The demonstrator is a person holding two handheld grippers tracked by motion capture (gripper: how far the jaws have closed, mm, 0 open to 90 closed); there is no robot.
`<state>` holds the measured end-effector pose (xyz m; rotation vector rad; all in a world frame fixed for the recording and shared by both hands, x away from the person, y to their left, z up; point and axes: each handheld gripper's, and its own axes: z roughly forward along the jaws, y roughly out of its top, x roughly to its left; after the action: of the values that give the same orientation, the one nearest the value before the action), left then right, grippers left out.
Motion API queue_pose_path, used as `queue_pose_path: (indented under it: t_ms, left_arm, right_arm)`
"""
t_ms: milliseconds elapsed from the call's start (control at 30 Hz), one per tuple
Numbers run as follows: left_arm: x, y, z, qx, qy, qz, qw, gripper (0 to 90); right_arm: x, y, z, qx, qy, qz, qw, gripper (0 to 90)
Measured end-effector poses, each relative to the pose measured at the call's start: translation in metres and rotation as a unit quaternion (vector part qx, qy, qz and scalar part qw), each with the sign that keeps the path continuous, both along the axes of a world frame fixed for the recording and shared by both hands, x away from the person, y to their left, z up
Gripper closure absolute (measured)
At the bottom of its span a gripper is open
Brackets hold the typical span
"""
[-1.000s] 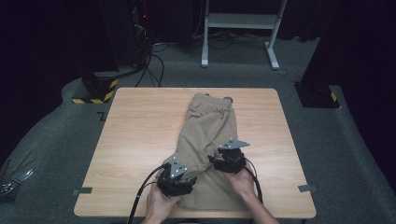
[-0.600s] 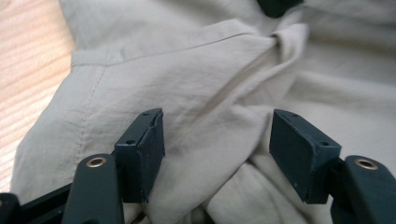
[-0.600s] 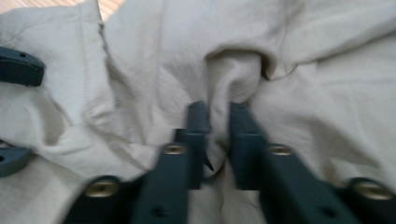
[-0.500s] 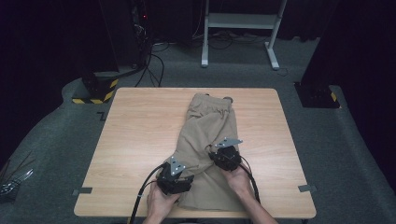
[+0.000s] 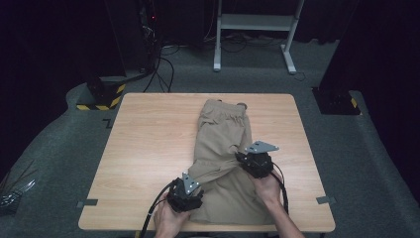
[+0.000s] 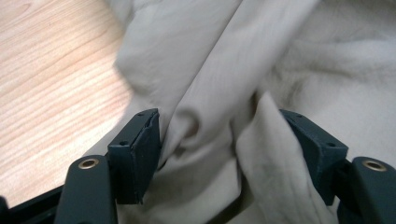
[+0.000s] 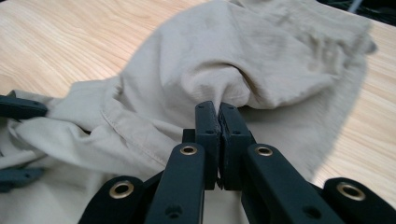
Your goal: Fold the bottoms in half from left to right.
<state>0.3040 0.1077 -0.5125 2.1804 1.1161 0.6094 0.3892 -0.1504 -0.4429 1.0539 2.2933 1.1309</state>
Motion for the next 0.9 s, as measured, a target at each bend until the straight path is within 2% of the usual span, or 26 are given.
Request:
queue_pose_path:
  t_ms: [67, 167, 300, 400, 500, 600, 767, 900]
  left_arm:
    - [-0.001, 0.0, -0.003, -0.004, 0.002, 0.0, 1.0, 32.8]
    - [-0.003, 0.0, -0.004, -0.008, 0.0, 0.002, 1.0, 33.0]
    - [-0.003, 0.002, -0.005, -0.014, 0.003, 0.005, 0.9999, 33.0]
    - [-0.002, 0.003, -0.005, -0.019, 0.003, 0.003, 0.9998, 33.6]
    - [0.001, 0.003, -0.005, -0.019, 0.006, 0.002, 0.9998, 33.8]
    - [0.01, 0.006, -0.005, -0.018, 0.001, 0.009, 0.9998, 34.4]
    - [0.034, 0.018, -0.005, -0.019, 0.0, 0.031, 0.9994, 35.0]
    - [0.058, 0.032, -0.006, -0.03, 0.005, 0.048, 0.9984, 35.2]
  right_arm:
    - [0.0, -0.009, -0.003, 0.002, 0.007, -0.01, 0.9999, 88.0]
    - [0.0, -0.021, -0.014, -0.008, 0.019, -0.028, 0.9994, 88.0]
    - [0.002, -0.032, -0.04, -0.023, 0.057, -0.047, 0.997, 87.9]
    - [0.002, -0.037, -0.061, -0.024, 0.083, -0.054, 0.9948, 87.3]
    - [0.002, -0.032, -0.071, -0.033, 0.081, -0.056, 0.9946, 86.5]
    - [0.008, -0.028, -0.071, -0.031, 0.08, -0.057, 0.9946, 86.3]
    - [0.026, -0.018, -0.072, -0.034, 0.075, -0.053, 0.9952, 86.3]
    - [0.045, -0.007, -0.072, -0.039, 0.073, -0.049, 0.9954, 85.8]
